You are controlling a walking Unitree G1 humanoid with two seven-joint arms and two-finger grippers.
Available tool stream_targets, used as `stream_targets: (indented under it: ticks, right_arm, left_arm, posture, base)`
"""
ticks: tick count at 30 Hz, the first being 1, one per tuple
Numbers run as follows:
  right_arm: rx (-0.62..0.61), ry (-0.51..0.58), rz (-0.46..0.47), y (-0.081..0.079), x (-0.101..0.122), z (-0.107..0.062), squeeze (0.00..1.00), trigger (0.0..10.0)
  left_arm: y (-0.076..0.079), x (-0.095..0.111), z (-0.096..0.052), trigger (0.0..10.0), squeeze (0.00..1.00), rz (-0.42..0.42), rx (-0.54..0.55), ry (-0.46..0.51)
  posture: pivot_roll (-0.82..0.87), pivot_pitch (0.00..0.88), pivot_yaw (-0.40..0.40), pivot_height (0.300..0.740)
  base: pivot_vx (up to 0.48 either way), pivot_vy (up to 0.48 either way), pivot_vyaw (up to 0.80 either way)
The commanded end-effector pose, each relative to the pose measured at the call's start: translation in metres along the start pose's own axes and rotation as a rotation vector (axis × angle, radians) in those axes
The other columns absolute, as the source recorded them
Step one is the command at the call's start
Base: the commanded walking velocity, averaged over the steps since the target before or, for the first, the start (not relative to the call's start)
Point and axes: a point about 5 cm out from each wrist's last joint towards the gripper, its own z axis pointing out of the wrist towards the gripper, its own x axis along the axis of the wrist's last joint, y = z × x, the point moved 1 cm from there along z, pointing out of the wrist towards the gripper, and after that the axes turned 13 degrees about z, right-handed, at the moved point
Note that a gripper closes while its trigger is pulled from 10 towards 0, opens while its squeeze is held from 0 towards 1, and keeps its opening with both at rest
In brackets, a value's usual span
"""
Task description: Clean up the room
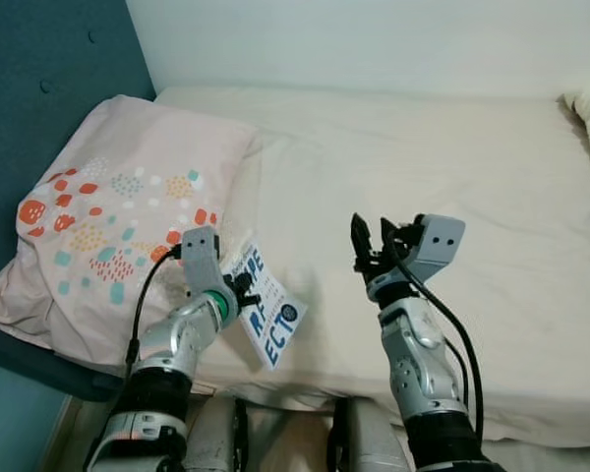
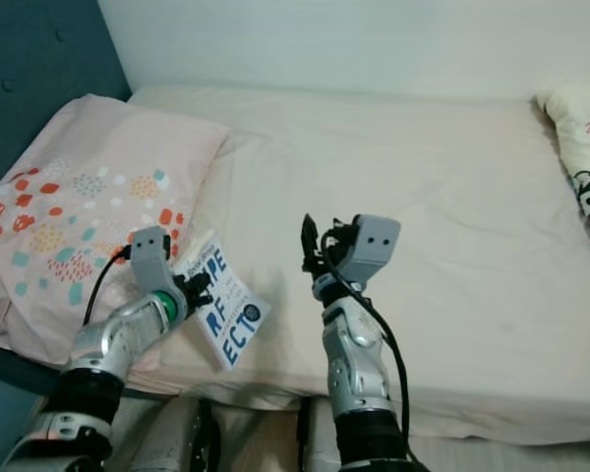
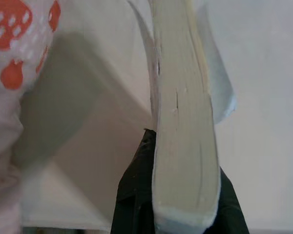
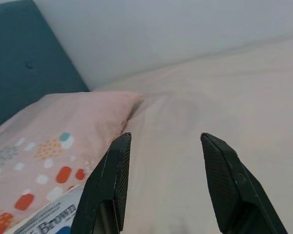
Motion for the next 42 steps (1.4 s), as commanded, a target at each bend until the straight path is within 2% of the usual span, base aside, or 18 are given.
stream_targets:
  ticks: [1, 4, 8, 10, 12, 16, 19, 21, 22, 27, 33, 36, 37, 38, 39, 40, 41, 42]
  right_arm:
    - [-0.005, -0.023, -0.001, 0.000, -0.005, -0.004, 0.00, 10.0]
    - [-0.004, -0.027, 0.001, -0.001, -0.006, -0.007, 0.00, 10.0]
    - [-0.010, -0.040, 0.000, 0.000, -0.009, -0.012, 0.00, 10.0]
    - [-0.016, -0.047, 0.000, 0.000, -0.011, -0.016, 0.00, 10.0]
    - [-0.023, -0.064, 0.006, -0.001, -0.016, -0.023, 0.00, 10.0]
    - [-0.020, -0.074, 0.011, -0.004, -0.019, -0.027, 0.00, 10.0]
    - [-0.011, -0.076, 0.004, -0.010, -0.019, -0.031, 0.00, 10.0]
    - [-0.014, -0.067, -0.005, -0.011, -0.015, -0.034, 0.00, 10.0]
    - [-0.023, -0.061, -0.009, -0.009, -0.012, -0.035, 0.00, 10.0]
    - [-0.049, -0.050, -0.023, -0.003, -0.005, -0.042, 0.00, 10.0]
    - [-0.061, -0.047, -0.024, -0.002, -0.002, -0.047, 0.00, 10.0]
    - [-0.070, -0.055, -0.020, -0.004, -0.005, -0.050, 0.00, 10.0]
    - [-0.071, -0.058, -0.018, -0.004, -0.006, -0.051, 0.00, 10.0]
    - [-0.071, -0.058, -0.018, -0.004, -0.006, -0.051, 0.00, 10.0]
    - [-0.071, -0.061, -0.015, -0.005, -0.007, -0.050, 0.00, 10.0]
    - [-0.071, -0.061, -0.015, -0.005, -0.007, -0.050, 0.00, 10.0]
    - [-0.071, -0.064, -0.014, -0.006, -0.007, -0.050, 0.00, 10.0]
    - [-0.067, -0.064, -0.012, -0.007, -0.007, -0.048, 0.00, 10.0]
  left_arm:
    - [0.003, 0.005, 0.001, 10.0, 0.00, -0.050, -0.076, 0.009]
    - [0.004, 0.026, 0.002, 10.0, 0.00, -0.105, -0.168, 0.058]
    - [0.004, 0.042, 0.005, 10.0, 0.00, -0.172, -0.148, 0.099]
    - [0.010, 0.048, 0.006, 10.0, 0.00, -0.217, -0.138, 0.121]
    - [0.028, 0.050, 0.010, 10.0, 0.00, -0.312, -0.144, 0.147]
    - [0.041, 0.049, 0.013, 10.0, 0.00, -0.354, -0.135, 0.169]
    - [0.046, 0.035, 0.020, 10.0, 0.00, -0.308, -0.048, 0.151]
    - [0.045, 0.014, 0.025, 10.0, 0.00, -0.217, 0.044, 0.100]
    - [0.042, 0.002, 0.027, 10.0, 0.00, -0.165, 0.100, 0.072]
    - [0.026, -0.028, 0.025, 10.0, 0.00, -0.059, 0.251, 0.008]
    - [0.020, -0.035, 0.024, 10.0, 0.00, -0.003, 0.309, -0.011]
    - [0.016, -0.038, 0.023, 10.0, 0.00, 0.085, 0.335, -0.027]
    - [0.014, -0.040, 0.022, 10.0, 0.27, 0.114, 0.338, -0.030]
    - [0.014, -0.040, 0.022, 10.0, 0.27, 0.114, 0.338, -0.030]
    - [0.013, -0.042, 0.022, 10.0, 0.57, 0.135, 0.345, -0.034]
    - [0.013, -0.042, 0.022, 10.0, 0.57, 0.135, 0.345, -0.034]
    - [0.012, -0.043, 0.022, 10.0, 1.00, 0.137, 0.342, -0.026]
    - [0.012, -0.042, 0.022, 10.0, 1.00, 0.160, 0.347, -0.015]
  posture:
    - [0.02, 0.149, 0.102, 0.630]
    - [0.02, 0.163, 0.108, 0.630]
    - [0.01, 0.186, 0.118, 0.630]
    - [0.01, 0.201, 0.123, 0.630]
    - [0.00, 0.236, 0.128, 0.630]
    - [-0.01, 0.261, 0.128, 0.630]
    - [-0.03, 0.302, 0.136, 0.630]
    - [-0.04, 0.316, 0.137, 0.630]
    - [-0.05, 0.333, 0.139, 0.630]
    - [-0.08, 0.365, 0.147, 0.630]
    - [-0.09, 0.386, 0.151, 0.630]
    - [-0.08, 0.390, 0.155, 0.630]
    - [-0.08, 0.391, 0.156, 0.630]
    - [-0.08, 0.391, 0.156, 0.630]
    - [-0.08, 0.390, 0.155, 0.630]
    - [-0.08, 0.390, 0.155, 0.630]
    - [-0.07, 0.388, 0.154, 0.630]
    - [-0.07, 0.382, 0.151, 0.630]
  base:
    - [0.000, 0.000, 0.00]
    - [0.000, 0.000, 0.00]
    - [0.000, 0.000, 0.00]
    - [0.000, 0.000, 0.00]
    - [0.000, 0.000, 0.00]
    - [0.000, 0.000, 0.00]
    - [0.000, 0.000, 0.00]
    - [0.000, 0.000, 0.00]
    - [0.000, 0.000, 0.00]
    - [0.000, 0.000, 0.00]
    - [0.000, 0.000, 0.00]
    - [0.000, 0.000, 0.00]
    - [0.000, 0.000, 0.00]
    - [0.000, 0.000, 0.00]
    - [0.000, 0.000, 0.00]
    - [0.000, 0.000, 0.00]
    - [0.000, 0.000, 0.00]
    - [0.000, 0.000, 0.00]
